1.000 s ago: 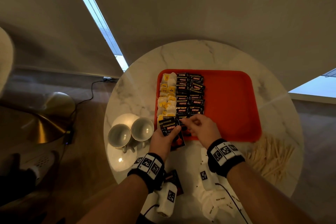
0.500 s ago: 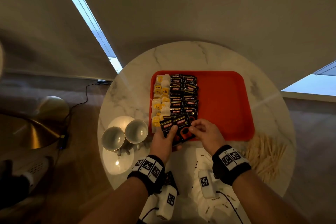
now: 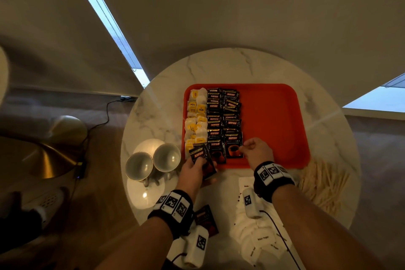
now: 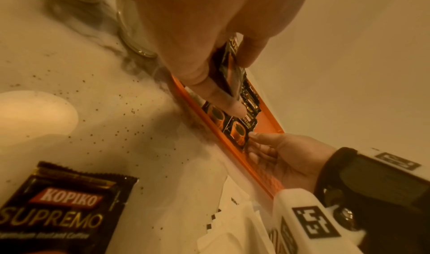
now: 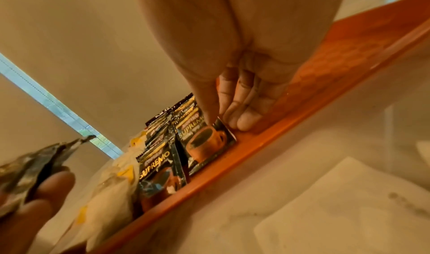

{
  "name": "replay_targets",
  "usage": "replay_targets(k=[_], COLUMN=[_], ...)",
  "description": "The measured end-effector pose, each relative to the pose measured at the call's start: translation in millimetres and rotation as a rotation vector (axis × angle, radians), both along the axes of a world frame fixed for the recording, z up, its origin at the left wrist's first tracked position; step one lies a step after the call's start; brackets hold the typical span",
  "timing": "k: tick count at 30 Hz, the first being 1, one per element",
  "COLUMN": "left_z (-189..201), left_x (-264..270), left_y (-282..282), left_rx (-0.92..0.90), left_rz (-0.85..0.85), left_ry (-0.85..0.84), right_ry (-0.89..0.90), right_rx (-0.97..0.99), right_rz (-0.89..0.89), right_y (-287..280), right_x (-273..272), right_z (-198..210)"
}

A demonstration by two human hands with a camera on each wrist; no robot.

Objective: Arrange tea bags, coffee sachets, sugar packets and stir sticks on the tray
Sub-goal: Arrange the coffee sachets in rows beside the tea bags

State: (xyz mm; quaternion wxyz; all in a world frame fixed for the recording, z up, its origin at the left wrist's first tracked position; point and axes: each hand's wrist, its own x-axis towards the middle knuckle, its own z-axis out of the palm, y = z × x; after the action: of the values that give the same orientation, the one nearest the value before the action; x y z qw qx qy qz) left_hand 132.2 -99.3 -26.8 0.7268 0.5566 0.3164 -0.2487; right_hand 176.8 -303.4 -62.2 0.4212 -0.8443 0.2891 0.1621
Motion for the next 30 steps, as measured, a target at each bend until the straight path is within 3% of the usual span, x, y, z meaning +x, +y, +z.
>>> replay_targets(k=[5, 12, 17, 21, 30], left_z=[4, 3, 1, -7, -10], left_x=[3, 2, 1, 4, 23], left_y=[-4, -11, -8, -4, -15], left_rx=[0.016, 0.042, 0.049, 0.167, 0.581], left_rz=[-0.004, -0.077, -0.079, -0.055, -0.421], left_ry=[-0.07, -0.156, -0.149, -0.11, -0.276], right_ry=[-0.104, -0.14, -0.133, -0.156, -0.017], right_rx=[-0.002, 0.297, 0.384, 0.302, 0.045], right_rz=[-0.023, 0.177, 0.102, 0.024, 0.104], right_y=[3, 40, 40, 16, -10], right_x=[-10, -28, -22, -16, -11], right_z=[15, 34, 37, 36, 3])
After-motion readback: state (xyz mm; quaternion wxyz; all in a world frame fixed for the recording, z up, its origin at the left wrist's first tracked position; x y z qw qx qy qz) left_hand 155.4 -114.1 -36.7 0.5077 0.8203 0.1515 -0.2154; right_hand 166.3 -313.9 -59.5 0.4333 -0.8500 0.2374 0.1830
